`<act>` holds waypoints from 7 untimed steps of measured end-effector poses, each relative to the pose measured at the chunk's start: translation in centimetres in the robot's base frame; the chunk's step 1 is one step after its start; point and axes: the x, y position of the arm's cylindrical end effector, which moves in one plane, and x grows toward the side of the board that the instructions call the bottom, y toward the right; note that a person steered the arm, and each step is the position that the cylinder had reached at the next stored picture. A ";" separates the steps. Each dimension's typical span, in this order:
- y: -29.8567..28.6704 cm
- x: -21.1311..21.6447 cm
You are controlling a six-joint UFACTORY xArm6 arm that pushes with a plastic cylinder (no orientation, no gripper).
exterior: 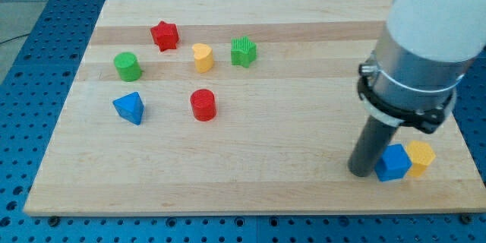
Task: Move the red circle diagonal bottom right to the green star
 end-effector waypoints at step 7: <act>-23.0 -10.0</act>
